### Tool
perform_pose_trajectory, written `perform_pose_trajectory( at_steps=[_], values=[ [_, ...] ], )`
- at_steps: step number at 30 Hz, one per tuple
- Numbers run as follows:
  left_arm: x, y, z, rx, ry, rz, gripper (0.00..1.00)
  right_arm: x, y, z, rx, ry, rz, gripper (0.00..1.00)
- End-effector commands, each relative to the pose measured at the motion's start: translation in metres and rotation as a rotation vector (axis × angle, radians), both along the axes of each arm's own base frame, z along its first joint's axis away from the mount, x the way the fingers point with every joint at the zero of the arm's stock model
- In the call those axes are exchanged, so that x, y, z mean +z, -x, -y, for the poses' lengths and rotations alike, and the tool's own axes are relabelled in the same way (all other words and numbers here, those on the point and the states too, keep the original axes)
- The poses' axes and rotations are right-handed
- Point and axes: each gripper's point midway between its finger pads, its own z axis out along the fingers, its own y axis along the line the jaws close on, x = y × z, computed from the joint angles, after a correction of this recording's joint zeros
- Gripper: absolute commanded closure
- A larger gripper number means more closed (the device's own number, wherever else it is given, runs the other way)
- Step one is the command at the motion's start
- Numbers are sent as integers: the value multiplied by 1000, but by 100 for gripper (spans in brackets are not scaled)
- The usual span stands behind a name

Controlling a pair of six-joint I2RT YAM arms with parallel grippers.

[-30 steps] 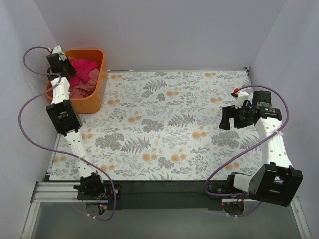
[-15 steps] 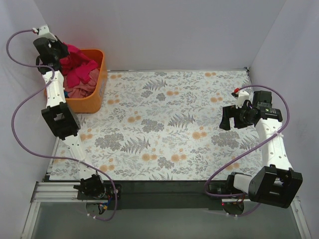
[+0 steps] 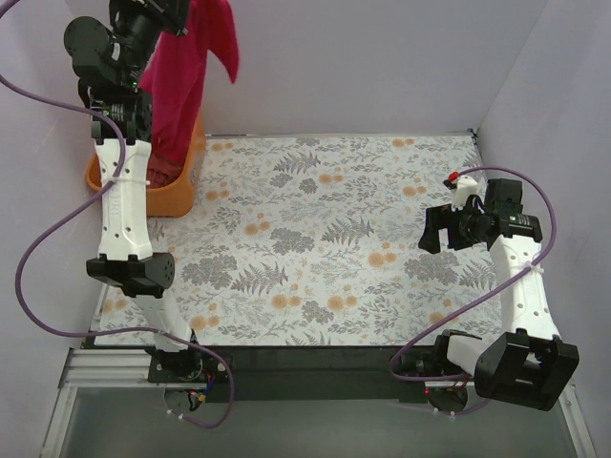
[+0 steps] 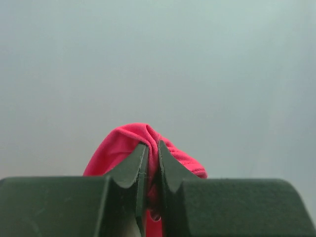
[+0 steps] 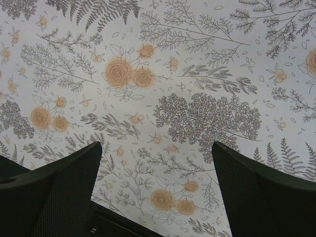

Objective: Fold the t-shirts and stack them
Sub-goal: Move the tshirt to the center of the board

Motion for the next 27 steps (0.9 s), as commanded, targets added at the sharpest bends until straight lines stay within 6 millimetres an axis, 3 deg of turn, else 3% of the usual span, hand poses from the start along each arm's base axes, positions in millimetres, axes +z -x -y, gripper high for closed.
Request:
perform_pose_trajectory(
  at_steps=[1, 4, 8, 11, 13, 15, 16, 18, 19, 20, 21, 22, 23, 24, 25, 26, 27],
  values=[
    [68, 75, 44, -130, 84, 173, 100, 13, -4, -6, 24, -18, 64, 2],
    [99, 115, 64, -210, 137, 288, 100, 15, -3, -6, 25, -18, 71, 1],
    [110, 133, 78, -244, 156, 337, 100, 16, -3, -6, 21, -14, 78, 2],
    [105, 132, 85, -266, 148, 317, 100, 15, -2, -6, 22, -15, 76, 2],
    [84, 118, 95, -306, 144, 234, 100, 15, -1, -7, 24, -18, 75, 1],
    [72, 125, 101, -349, 128, 183, 100, 17, -1, -6, 22, -14, 82, 2],
    [44, 107, 108, -364, 124, 94, 100, 17, -1, -5, 17, -9, 82, 2],
    [23, 115, 113, -405, 123, 7, 100, 18, -1, -4, 17, 0, 89, 2],
    [-22, 96, 119, -413, 126, -121, 100, 18, -1, -2, 15, 11, 94, 2],
    [-51, 90, 121, -411, 127, -200, 100, 19, -2, -1, 17, 23, 100, 2],
    [-72, 94, 119, -401, 118, -242, 100, 19, -2, 1, 13, 31, 99, 2],
    [-79, 114, 111, -378, 106, -241, 100, 17, -2, 5, 6, 50, 97, 1],
    [-157, 99, 108, -330, 95, -418, 93, 16, -2, 6, 10, 59, 97, 2],
    [-174, 109, 93, -276, 83, -446, 80, 14, -1, 7, 21, 73, 99, 2],
    [-210, 108, 87, -250, 55, -515, 69, 13, -1, 8, 26, 80, 97, 1],
    [-269, 108, 78, -212, 27, -660, 50, 10, 1, 7, 36, 83, 88, 2],
    [-294, 108, 65, -166, 12, -715, 46, 8, 3, 7, 47, 88, 81, 2]
  ],
)
